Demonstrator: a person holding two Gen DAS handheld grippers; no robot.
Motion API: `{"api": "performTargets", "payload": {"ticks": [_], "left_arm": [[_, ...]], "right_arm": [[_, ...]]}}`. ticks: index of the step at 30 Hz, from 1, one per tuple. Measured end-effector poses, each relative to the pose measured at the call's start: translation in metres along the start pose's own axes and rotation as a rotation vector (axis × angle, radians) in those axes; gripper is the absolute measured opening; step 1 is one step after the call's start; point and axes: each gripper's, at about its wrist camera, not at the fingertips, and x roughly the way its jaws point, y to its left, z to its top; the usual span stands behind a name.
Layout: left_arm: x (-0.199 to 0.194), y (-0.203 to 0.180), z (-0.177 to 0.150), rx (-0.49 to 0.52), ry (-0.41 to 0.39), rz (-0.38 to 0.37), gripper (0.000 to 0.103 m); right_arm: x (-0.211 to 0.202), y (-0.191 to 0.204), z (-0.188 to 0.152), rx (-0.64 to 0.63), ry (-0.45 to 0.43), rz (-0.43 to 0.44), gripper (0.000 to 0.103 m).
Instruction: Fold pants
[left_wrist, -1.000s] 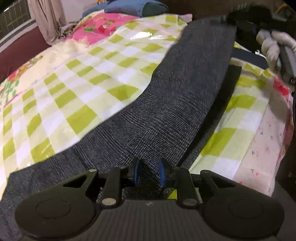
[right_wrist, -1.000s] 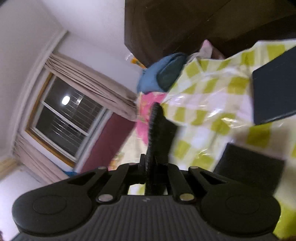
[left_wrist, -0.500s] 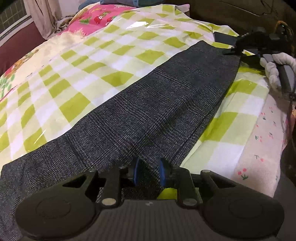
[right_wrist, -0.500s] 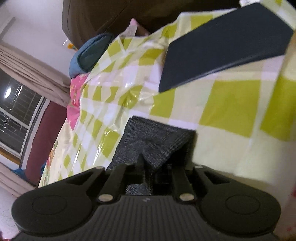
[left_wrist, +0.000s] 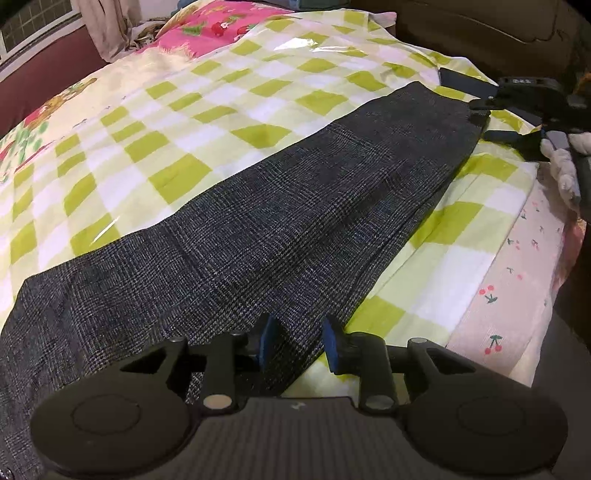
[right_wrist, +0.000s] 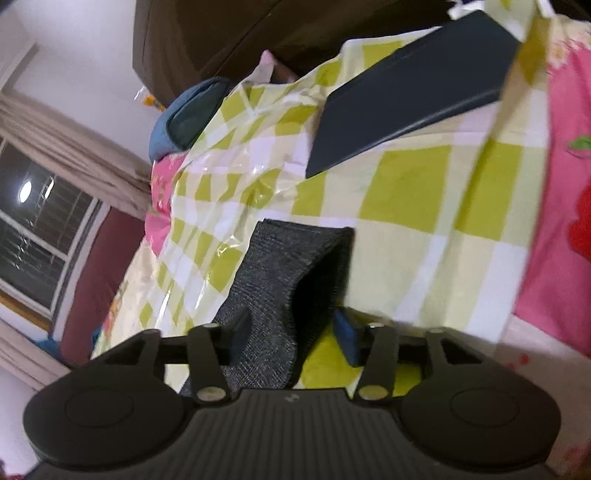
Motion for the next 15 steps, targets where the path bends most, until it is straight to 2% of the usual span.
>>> {"api": "performTargets", "payload": {"ticks": [2, 4, 6, 8, 10, 12, 13, 15], "left_arm": [[-0.001, -0.001, 0.001, 0.0, -0.006, -0.003, 0.043], [0.0, -0.002, 0.002, 0.002, -0.009, -0.01, 0.043], [0.002, -0.003, 0.002, 0.006, -0.005, -0.009, 0.043], [0.003, -0.003, 0.002, 0.005, -0.001, -0.01, 0.043], [0.004, -0.002, 0.002, 0.006, 0.001, -0.012, 0.043], [0.005, -0.002, 0.002, 0.006, 0.005, -0.013, 0.043], [0.005, -0.002, 0.003, 0.008, 0.008, -0.013, 0.043], [0.005, -0.003, 0.006, 0.014, 0.002, -0.011, 0.043]], "right_arm": [[0.006, 0.004, -0.001, -0.021, -0.009, -0.018, 0.053], [0.015, 0.008, -0.004, -0.052, -0.016, -0.027, 0.059], [0.021, 0.013, -0.01, -0.084, -0.037, -0.02, 0.075], [0.025, 0.022, -0.016, -0.126, -0.062, -0.038, 0.079], [0.028, 0.027, -0.02, -0.155, -0.076, -0.048, 0.067], [0.035, 0.024, -0.017, -0.14, -0.041, -0.041, 0.011], [0.037, 0.018, -0.014, -0.1, -0.02, -0.013, 0.008], [0.027, 0.012, -0.008, -0.044, -0.042, 0.046, 0.007]]}}
